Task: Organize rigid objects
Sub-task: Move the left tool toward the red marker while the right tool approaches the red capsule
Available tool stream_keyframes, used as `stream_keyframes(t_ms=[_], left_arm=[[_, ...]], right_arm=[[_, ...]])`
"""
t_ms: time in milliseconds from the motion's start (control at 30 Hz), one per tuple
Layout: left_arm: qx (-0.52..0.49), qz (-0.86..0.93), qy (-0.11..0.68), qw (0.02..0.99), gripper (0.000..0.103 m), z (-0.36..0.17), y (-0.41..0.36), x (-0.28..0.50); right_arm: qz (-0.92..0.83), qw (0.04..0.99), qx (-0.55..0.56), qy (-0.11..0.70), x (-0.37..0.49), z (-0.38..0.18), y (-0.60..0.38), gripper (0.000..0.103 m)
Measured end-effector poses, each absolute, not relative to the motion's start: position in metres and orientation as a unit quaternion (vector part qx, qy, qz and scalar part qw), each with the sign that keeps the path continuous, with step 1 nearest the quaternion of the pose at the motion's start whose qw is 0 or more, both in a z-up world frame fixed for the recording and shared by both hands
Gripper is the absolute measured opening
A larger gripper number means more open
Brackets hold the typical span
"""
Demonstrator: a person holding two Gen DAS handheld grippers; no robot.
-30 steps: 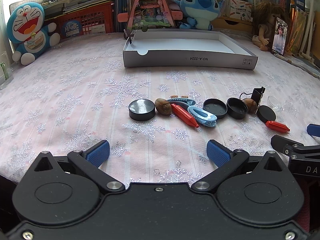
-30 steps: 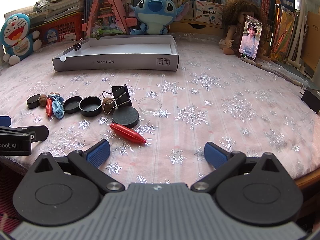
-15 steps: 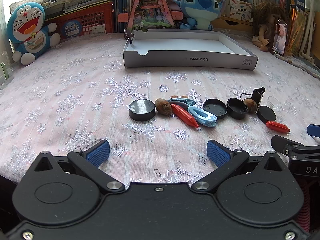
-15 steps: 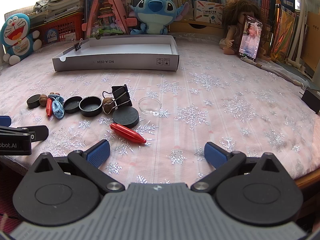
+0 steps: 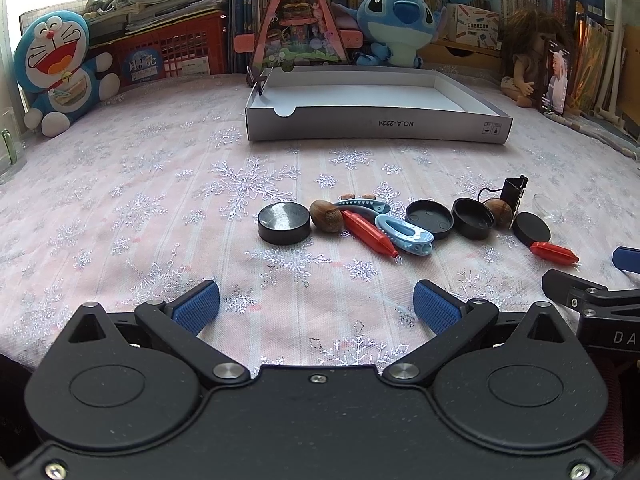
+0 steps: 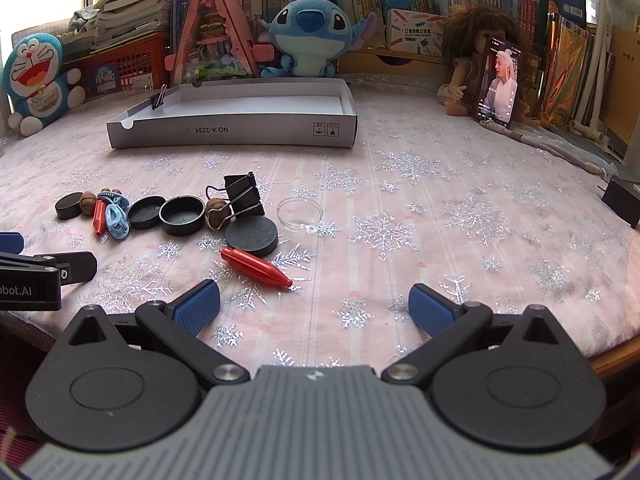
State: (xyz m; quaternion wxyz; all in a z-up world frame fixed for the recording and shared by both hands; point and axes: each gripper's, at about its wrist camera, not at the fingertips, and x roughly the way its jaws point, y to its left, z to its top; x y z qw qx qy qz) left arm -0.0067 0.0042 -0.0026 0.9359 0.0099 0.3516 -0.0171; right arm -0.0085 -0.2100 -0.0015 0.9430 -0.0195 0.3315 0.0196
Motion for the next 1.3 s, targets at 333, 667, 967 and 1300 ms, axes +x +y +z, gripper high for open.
stream_keyframes(t_ms=[333,667,967,1300], left_arm=[[0.011,-0.068,0.327,0.943,0.079,0.002,0.008,-0.015],[-0.006,-0.115,0.314,0.943,0.036,0.011,0.000,-0.011],[-0.005,-0.105,0.322,0.941,0.011,0.005,-0.008,0.008],[-0.008,-0.095,0.322,0.942,0.008,0.005,0.013,-0.006]], right_arm=[[0.031,0.956,-0.006,0.290,-0.020,0.003,-0.205,0.099],[0.047,0.959,0.012,0.279,-0.022,0.004,-0.204,0.081],[0.053,0.957,0.003,0.284,-0.021,0.002,-0.199,0.081],[0.048,0.957,0.005,0.286,-0.018,0.000,-0.201,0.080]])
